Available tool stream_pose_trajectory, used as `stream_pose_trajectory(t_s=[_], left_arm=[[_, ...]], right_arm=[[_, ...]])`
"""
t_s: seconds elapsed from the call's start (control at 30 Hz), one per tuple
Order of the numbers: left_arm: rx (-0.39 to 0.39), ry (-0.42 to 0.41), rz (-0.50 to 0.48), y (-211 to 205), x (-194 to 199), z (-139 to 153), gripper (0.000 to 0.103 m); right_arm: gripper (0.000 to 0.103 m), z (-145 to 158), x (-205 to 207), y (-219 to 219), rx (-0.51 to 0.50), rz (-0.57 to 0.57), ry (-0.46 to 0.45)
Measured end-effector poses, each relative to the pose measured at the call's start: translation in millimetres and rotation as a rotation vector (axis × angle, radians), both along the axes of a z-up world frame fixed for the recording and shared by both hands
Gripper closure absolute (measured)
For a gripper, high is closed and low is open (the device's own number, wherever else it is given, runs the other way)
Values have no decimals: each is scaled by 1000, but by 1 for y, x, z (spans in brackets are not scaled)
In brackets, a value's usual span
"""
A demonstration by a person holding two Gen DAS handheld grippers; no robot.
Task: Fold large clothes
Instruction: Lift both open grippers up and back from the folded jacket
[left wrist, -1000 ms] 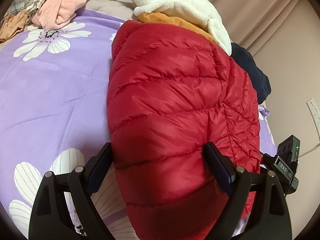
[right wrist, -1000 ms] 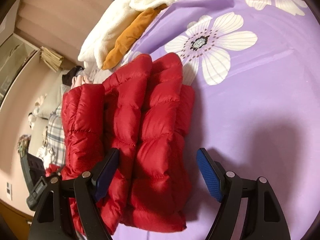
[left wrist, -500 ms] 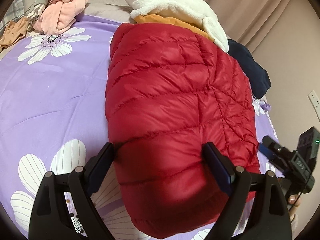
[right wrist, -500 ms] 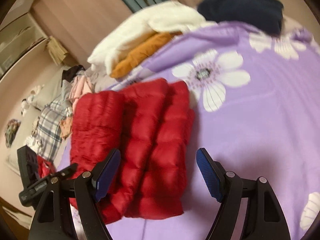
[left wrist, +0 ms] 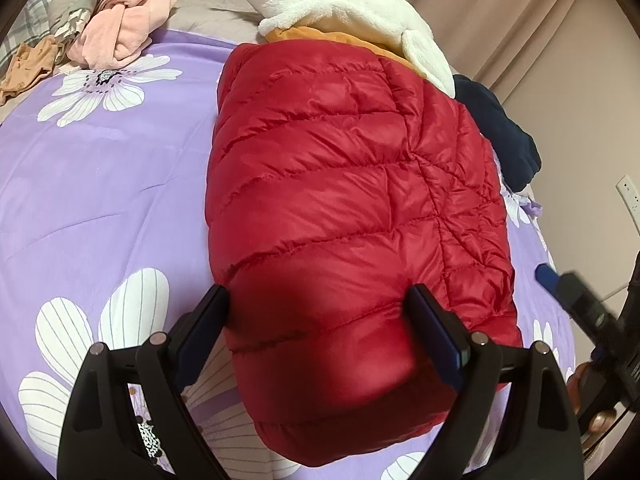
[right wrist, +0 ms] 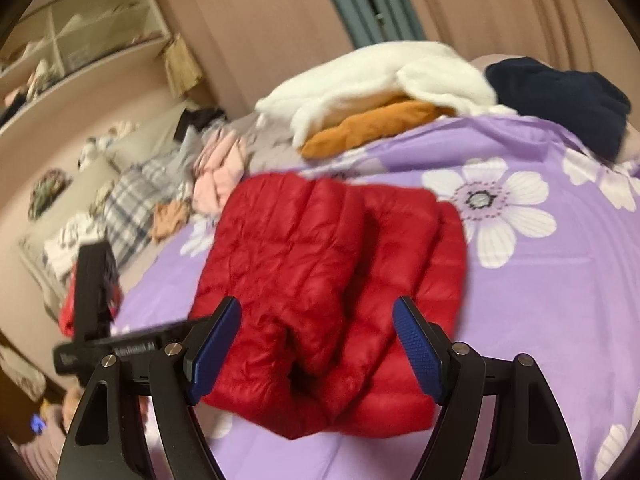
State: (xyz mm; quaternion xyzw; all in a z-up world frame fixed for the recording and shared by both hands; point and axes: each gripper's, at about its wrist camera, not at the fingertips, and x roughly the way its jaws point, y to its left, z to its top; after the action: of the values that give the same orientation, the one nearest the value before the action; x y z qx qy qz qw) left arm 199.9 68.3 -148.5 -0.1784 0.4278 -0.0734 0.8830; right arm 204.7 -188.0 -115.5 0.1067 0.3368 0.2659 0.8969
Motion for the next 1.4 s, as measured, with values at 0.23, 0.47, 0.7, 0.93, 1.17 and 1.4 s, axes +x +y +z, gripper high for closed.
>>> stream_pose_trajectory(t_s=[0.23,0.47,0.7,0.93,1.17,1.4], left_arm=[[28,-5,-5,-4,-1,-1,11],[46,1,-9,-4,1,-5,11],[57,7,-7,-5,1,-4,11],[132,-7,-10,-15,-18,7,12],[320,-56,-19,-36,-58,34,10],[389,-79,-20,-45,-98,56,5]], right_arm=[[25,-28,9,19,-72,19,88],[25,-45,13,16,-59,15,152],[25,-41,7,15,-61,10,161],[25,-30,-8,8,-85,-3,139],[25,-13,-37,-1,-122,-21,106],[25,10,-71,-7,-185,-37,64]])
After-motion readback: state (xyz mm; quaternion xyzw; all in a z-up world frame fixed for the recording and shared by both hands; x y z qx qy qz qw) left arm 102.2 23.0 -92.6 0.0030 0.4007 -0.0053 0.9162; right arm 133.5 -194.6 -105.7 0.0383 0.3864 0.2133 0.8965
